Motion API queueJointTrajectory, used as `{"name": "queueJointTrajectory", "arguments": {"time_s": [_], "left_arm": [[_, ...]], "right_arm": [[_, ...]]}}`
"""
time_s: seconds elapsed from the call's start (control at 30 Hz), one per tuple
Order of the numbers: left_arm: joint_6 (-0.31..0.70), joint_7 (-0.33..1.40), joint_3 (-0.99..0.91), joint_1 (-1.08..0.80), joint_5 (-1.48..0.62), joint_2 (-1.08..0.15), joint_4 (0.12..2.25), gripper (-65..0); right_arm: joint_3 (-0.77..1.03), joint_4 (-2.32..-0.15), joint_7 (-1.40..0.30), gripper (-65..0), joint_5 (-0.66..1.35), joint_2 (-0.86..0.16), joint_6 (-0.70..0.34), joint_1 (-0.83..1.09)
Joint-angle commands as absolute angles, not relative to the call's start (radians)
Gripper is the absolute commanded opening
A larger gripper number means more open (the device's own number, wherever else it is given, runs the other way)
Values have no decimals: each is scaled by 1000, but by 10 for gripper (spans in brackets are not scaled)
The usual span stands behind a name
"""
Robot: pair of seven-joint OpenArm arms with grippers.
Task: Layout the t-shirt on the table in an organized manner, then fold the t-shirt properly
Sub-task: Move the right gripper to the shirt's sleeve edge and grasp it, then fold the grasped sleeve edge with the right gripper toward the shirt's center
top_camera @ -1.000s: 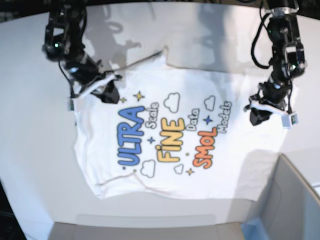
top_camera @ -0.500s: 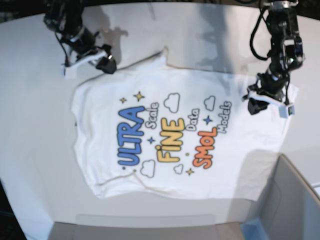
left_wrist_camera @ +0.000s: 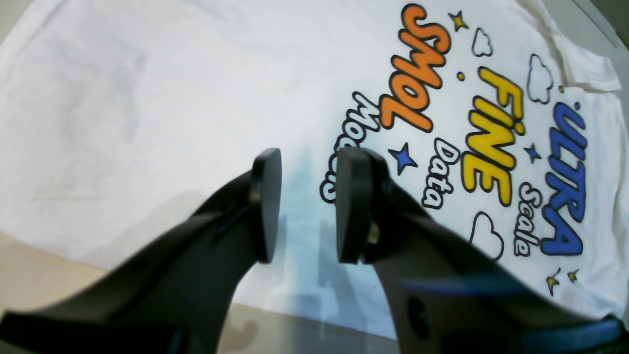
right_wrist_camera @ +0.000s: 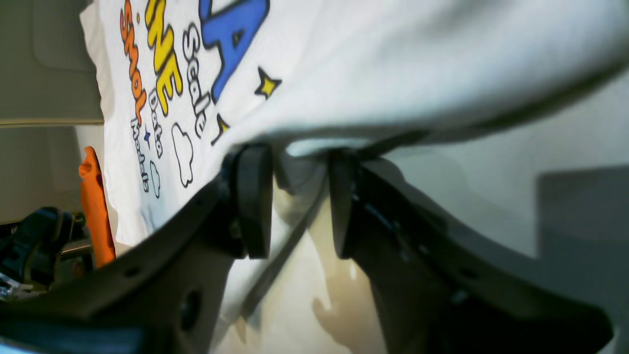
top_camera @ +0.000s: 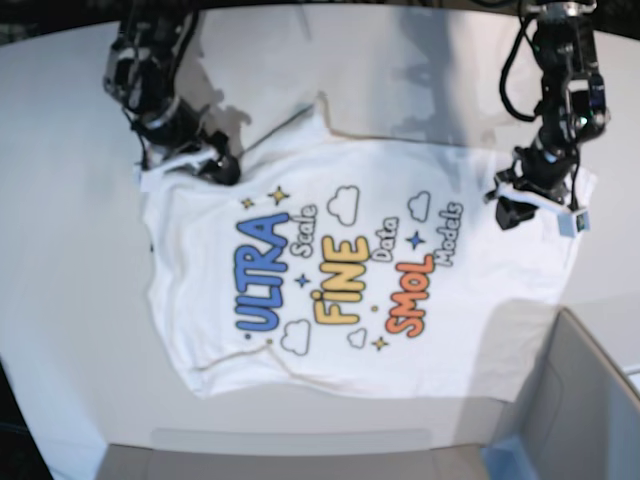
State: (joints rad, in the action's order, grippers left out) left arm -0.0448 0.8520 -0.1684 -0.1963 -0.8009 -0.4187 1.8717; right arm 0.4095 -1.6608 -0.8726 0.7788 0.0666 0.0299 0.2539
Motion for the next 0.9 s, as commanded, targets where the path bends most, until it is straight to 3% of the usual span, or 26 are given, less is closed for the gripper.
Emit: {"name": "queueJointTrajectory", "arguments": {"time_s": [0.0,0.1,0.43,0.7,0.87], "left_arm": [[-41,829,-174,-188,-802,-433,1890,-451],[-41,829,-174,-188,-802,-433,1890,-451],[-41,829,-174,-186,-802,-433,1888,-451],[-41,828,-174,-185,-802,-433,1888,-451],[-39,828,-174,-185,-802,-433,1888,-451]], "right_arm": [[409,-1672,-871,-504,773,59,33,242],[409,-1690,-872,-650,773,54,33,237],[309,-1894,-872,-650,757,-24,33,271],[168,-1870,-872,-650,591,-38,76,76],[45,-1687,-898,-650,484,-39,77,-134]]}}
